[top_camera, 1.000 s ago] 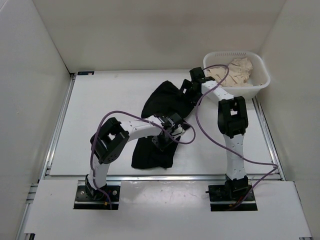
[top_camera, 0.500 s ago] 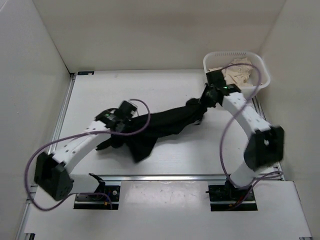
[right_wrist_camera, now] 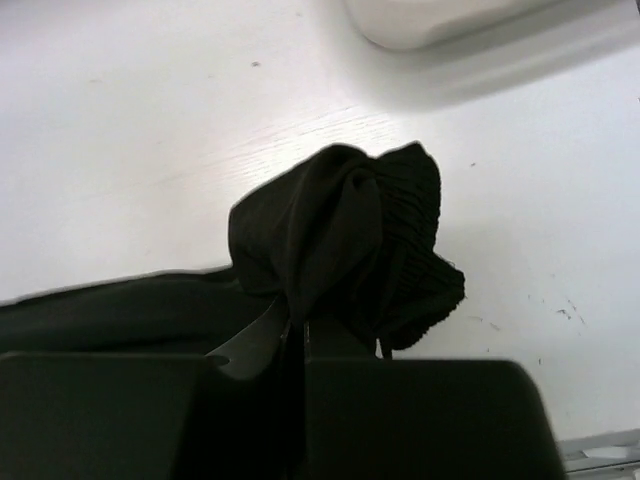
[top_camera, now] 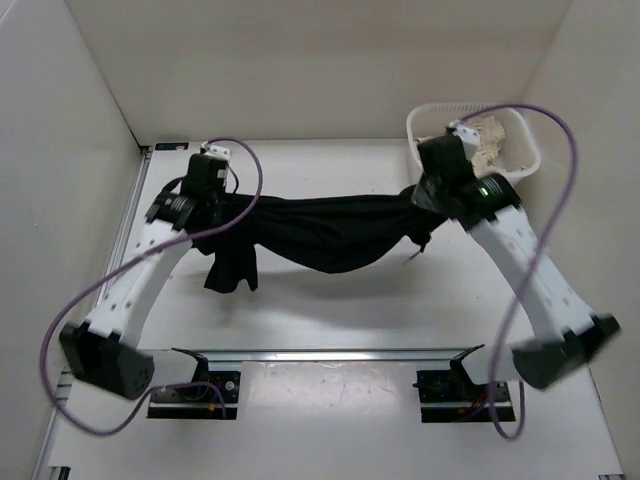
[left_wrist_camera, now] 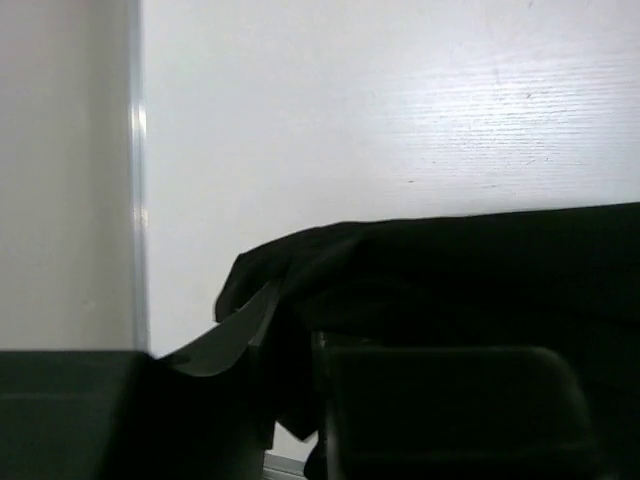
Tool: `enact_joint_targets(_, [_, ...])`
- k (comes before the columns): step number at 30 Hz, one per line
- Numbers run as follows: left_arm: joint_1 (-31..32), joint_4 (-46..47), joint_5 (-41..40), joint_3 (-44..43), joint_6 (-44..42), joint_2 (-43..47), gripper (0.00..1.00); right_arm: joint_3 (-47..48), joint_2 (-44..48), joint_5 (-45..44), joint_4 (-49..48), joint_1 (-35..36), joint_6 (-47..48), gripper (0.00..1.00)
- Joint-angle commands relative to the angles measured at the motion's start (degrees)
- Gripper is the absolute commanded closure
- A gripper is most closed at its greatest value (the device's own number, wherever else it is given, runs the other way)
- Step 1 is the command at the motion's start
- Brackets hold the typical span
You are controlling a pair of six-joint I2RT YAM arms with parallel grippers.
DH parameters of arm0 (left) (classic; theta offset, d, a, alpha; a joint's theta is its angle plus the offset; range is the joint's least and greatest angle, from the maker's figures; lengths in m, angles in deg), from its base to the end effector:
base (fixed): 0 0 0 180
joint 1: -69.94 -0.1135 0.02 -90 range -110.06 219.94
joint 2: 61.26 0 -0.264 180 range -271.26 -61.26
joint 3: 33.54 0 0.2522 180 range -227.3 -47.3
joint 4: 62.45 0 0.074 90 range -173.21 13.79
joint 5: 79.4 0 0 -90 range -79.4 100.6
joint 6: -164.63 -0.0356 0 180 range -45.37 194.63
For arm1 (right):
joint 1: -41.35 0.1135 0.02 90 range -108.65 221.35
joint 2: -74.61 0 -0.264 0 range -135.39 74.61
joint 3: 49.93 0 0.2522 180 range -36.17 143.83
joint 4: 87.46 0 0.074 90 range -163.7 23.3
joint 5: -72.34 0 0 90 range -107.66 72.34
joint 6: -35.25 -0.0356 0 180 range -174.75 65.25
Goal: Fold and stack the trousers
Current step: Flatten the trousers out
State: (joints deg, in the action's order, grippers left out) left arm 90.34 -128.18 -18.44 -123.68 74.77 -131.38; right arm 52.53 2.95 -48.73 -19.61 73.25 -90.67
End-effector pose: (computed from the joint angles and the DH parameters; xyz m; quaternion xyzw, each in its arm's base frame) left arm 0.2315 -0.0677 0.3729 0.0647 0.8993 0.1634 0.4005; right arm 0.2109 0.1096 0.4303 0.1496 0.8577 0.0407 0.4902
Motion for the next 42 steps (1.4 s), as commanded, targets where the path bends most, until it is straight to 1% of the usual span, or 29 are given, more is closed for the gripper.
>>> enact_joint_targets(1, [-4.57, 2.55, 4.77, -2.27, -0.14, -10.0, 0.7, 8.8, -12.6, 0.72, -0.82, -6.65, 4.62, 1.0])
enact_joint_targets(2, [-6.67, 4.05, 4.78, -3.76, -0.14, -16.12, 0.6, 11.9, -19.76, 3.36, -0.82, -7.63, 5.59, 0.85])
enact_joint_targets(3, [-7.91, 5.11, 5.39, -5.78, -0.14, -19.57, 0.57, 15.23, -23.49, 5.73, 0.22, -8.34, 6.3, 0.57])
enact_joint_targets(4, [-11.58, 3.55, 5.92, -22.42, -0.14, -30.92, 0.44, 32.24, -35.27, 16.63, 8.32, -11.3, 6.82, 0.19])
enact_joint_targets(5, [-12.66, 3.54, 5.92, -22.58, -0.14, -34.43, 0.37, 32.41, -38.7, 16.74, 8.4, -11.33, 6.83, 0.18])
enact_joint_targets(6, [-13.45, 1.36, 5.4, -32.51, -0.14, -37.51, 0.35, 38.58, -41.26, 19.01, 12.58, -12.12, 6.83, 0.16])
enact_joint_targets(8, [-14.86, -4.34, 4.79, -40.05, -0.14, -42.52, 0.28, 38.49, -42.78, 20.95, 13.85, -12.12, 6.3, 0.12])
enact_joint_targets(9, [-14.87, -4.37, 4.26, -41.21, -0.14, -42.55, 0.14, 35.17, -41.12, 20.96, 10.64, -12.12, 6.3, 0.12])
enact_joint_targets(10, [-14.87, -4.9, 4.25, -39.13, -0.14, -39.24, 0.13, 25.56, -35.97, 20.96, 7.82, -12.65, 5.26, 0.12])
enact_joint_targets(11, [-14.87, -4.9, 5.38, -36.93, -0.14, -37.12, 0.13, 20.16, -32.96, 20.96, 4.83, -12.65, 4.38, 0.12])
enact_joint_targets(12, [-14.0, -4.9, 7.4, -31.08, -0.14, -34.84, 0.12, 15.14, -30.15, 20.96, -0.24, -14.22, 3.24, 0.12])
enact_joint_targets(13, [-13.47, -4.9, 8.72, -28.07, -0.14, -32.46, 0.12, 6.65, -25.33, 21.92, -2.12, -15.1, 2.18, 0.14])
enact_joint_targets(14, [-12.94, -4.9, 10.21, -25.34, -0.14, -28.09, 0.12, 3.09, -23.2, 21.93, -3.36, -16.16, -0.09, 0.15])
enact_joint_targets(15, [-11.54, -4.9, 13.19, -19.31, -0.14, -25.96, 0.12, -0.17, -19.96, 22.45, -5.55, -17.73, -1.07, 0.16])
enact_joint_targets(16, [-10.74, -5.42, 14.7, -16.2, -0.14, -23.94, 0.12, -5.77, -18.53, 22.46, -6.53, -18.36, -1.86, 0.17])
enact_joint_targets(17, [-9.87, -5.43, 15.84, -13.21, -0.14, -22.26, 0.12, -8.26, -17.39, 22.46, -7.49, -18.36, -2.65, 0.19])
enact_joint_targets(18, [-7.33, -5.43, 16.38, -7.0, -0.14, -19.55, 0.12, -10.55, -16.42, 21.85, -8.46, -19.15, -3.97, 0.22])
enact_joint_targets(20, [-4.42, -5.43, 16.38, -1.34, -0.14, -17.94, 0.12, -15.64, -15.27, 21.84, -11.1, -20.21, -6.34, 0.24])
enact_joint_targets(21, [-1.54, -5.43, 16.38, 0.95, -0.14, -17.42, 0.12, -16.97, -15.27, 20.97, -12.06, -20.21, -7.05, 0.25])
enact_joint_targets(23, [1.21, -5.43, 16.38, 5.53, -0.14, -18.11, 0.12, -19.61, -16.05, 20.96, -15.4, -22.13, -8.81, 0.25])
enact_joint_targets(24, [3.39, -5.43, 16.99, 6.32, -0.14, -19.42, 0.12, -19.62, -17.54, 20.96, -16.54, -22.67, -10.47, 0.21])
enact_joint_targets(27, [5.26, -4.12, 20.85, 6.86, -0.14, -22.84, 0.09, -18.84, -22.27, 22.19, -20.15, -23.81, -12.32, 0.18])
enact_joint_targets(30, [7.19, -2.88, 22.97, 6.33, -0.14, -25.4, 0.0, -15.51, -26.41, 22.19, -20.69, -23.81, -13.99, 0.17])
enact_joint_targets(33, [7.81, 0.37, 24.72, 6.95, -0.14, -28.56, 0.0, -15.49, -30.55, 20.62, -20.69, -23.81, -16.72, 0.14])
enact_joint_targets(36, [8.34, 0.9, 27.97, 6.95, -0.14, -32.08, 0.0, -14.97, -33.36, 19.91, -20.69, -23.81, -18.04, 0.14])
enact_joint_targets(38, [8.34, 1.42, 29.73, 7.56, -0.14, -33.31, 0.03, -14.36, -34.86, 19.91, -20.69, -23.81, -19.62, 0.17])
enact_joint_targets(40, [8.34, 1.43, 31.93, 8.87, -0.14, -34.72, 0.11, -14.35, -36.88, 19.29, -20.69, -23.81, -20.32, 0.2])
enact_joint_targets(41, [8.34, 1.95, 31.94, 9.4, -0.14, -35.51, 0.32, -14.35, -38.02, 18.68, -20.69, -23.81, -20.33, 0.29])
enact_joint_targets(42, [8.34, 1.96, 31.94, 10.1, -0.14, -36.04, 0.45, -14.35, -38.03, 18.07, -20.69, -23.81, -20.94, 0.37])
